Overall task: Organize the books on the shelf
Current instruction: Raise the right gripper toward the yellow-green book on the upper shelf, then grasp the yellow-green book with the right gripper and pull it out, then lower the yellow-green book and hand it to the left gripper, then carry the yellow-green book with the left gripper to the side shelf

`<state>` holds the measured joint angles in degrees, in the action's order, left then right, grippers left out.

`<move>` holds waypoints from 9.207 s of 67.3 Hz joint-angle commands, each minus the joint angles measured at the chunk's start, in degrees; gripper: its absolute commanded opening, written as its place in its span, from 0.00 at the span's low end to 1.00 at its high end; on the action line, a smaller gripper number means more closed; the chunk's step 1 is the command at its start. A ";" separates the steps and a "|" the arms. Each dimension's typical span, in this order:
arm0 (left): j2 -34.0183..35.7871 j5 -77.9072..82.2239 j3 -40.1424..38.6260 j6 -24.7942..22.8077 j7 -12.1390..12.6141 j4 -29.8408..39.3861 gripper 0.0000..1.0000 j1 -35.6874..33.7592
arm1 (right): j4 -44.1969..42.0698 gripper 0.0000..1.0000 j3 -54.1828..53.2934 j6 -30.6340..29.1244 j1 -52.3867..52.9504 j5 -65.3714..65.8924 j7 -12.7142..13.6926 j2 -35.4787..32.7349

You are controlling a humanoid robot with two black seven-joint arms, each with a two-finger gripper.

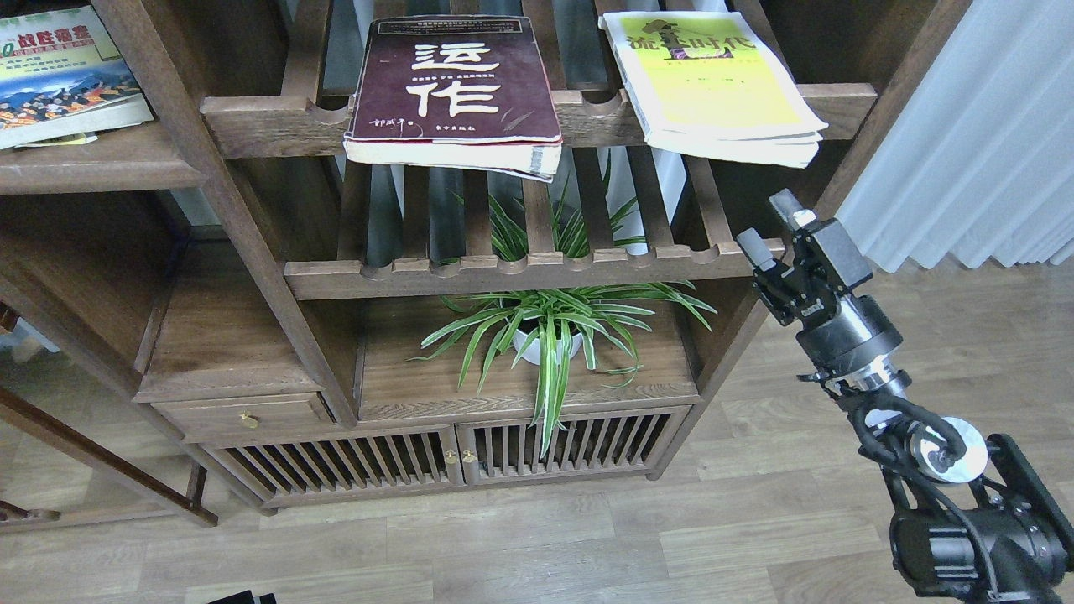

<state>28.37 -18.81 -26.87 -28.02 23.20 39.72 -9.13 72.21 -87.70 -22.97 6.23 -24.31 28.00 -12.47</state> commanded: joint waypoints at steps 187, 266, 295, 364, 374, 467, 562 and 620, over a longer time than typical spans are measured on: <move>-2.27 0.00 0.06 0.02 -0.09 -5.18 1.00 3.59 | 2.41 0.22 -4.14 10.93 13.46 7.26 0.00 -2.03; -12.20 -6.06 -7.58 0.02 -0.35 -1.75 1.00 -1.50 | 3.73 0.01 -3.36 -5.03 -21.08 -10.94 0.00 -0.80; -15.01 -11.87 -12.68 0.02 -14.84 15.12 1.00 -4.67 | 3.20 0.00 9.13 -5.03 -17.04 -8.92 0.00 2.63; -23.36 -11.60 -8.02 0.02 -16.87 32.61 0.99 -4.84 | -2.34 0.00 12.82 -5.03 -13.52 -1.53 0.00 10.45; -25.38 -12.04 -8.38 0.02 -17.05 29.54 0.98 -6.51 | -2.34 0.00 13.35 -5.03 -13.61 -0.39 0.00 12.38; -28.37 -11.78 -13.30 0.02 -19.33 21.98 0.08 -13.02 | 1.18 0.02 16.69 -5.03 -15.63 6.47 0.00 12.47; 32.70 -11.25 -14.08 0.02 -9.40 45.44 0.01 -4.58 | -13.85 1.00 20.64 -5.03 -10.45 15.87 0.00 12.47; 61.27 -11.69 -34.13 0.02 -9.49 41.31 0.01 -5.63 | -16.57 1.00 20.29 -5.03 -8.16 15.69 0.00 12.47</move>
<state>88.66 -30.33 -58.58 -28.01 13.72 83.23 -14.18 55.64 -67.35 -28.01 -2.05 -8.60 28.00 0.00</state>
